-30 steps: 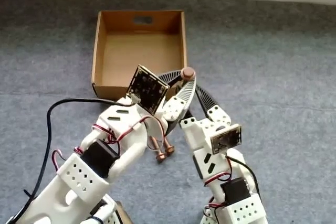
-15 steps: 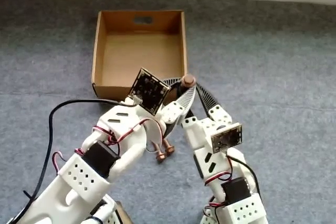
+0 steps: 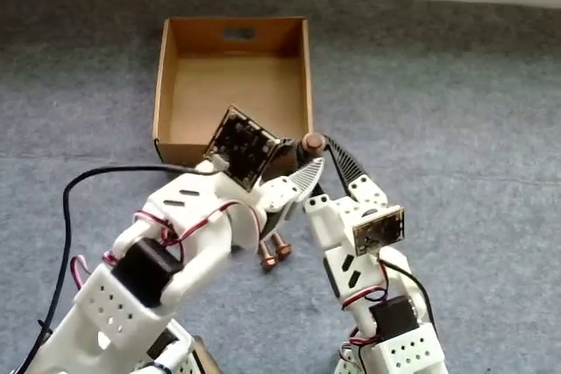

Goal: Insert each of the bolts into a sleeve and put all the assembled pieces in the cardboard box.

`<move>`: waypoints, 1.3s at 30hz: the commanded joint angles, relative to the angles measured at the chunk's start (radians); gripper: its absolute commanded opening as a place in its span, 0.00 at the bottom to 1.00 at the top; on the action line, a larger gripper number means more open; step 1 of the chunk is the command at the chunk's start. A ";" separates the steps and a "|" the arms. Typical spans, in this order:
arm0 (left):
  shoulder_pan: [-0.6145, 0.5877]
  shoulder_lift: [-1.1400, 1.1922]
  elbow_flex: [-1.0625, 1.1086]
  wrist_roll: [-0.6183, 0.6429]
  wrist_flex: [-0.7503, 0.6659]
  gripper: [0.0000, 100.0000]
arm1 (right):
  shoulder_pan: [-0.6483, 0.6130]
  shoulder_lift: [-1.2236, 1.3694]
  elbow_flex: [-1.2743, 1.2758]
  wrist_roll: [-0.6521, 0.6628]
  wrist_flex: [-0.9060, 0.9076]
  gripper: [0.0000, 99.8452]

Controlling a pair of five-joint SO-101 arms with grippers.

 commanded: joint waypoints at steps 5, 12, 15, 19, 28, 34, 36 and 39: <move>-0.211 -0.232 -0.025 -0.009 0.002 0.10 | 0.001 -0.013 -0.048 0.006 0.002 0.01; -0.529 -0.197 0.243 -0.009 -0.003 0.02 | 0.001 0.168 -0.352 0.006 0.209 0.01; -0.639 -0.163 0.346 -0.009 -0.005 0.02 | -0.001 0.340 -0.495 0.006 0.236 0.01; -0.730 -0.151 0.446 -0.009 -0.005 0.02 | -0.002 0.613 -0.667 -0.081 0.237 0.01; -0.751 -0.153 0.694 -0.009 -0.209 0.03 | -0.002 1.244 -1.127 -0.201 0.242 0.01; -0.746 -0.153 0.788 -0.009 -0.341 0.03 | -0.025 1.621 -1.494 -0.204 0.418 0.01; -0.746 -0.153 0.791 -0.009 -0.345 0.03 | -0.025 1.745 -1.606 -0.204 0.486 0.01; -0.745 -0.153 0.791 -0.009 -0.344 0.03 | -0.010 1.906 -1.761 -0.204 0.544 0.01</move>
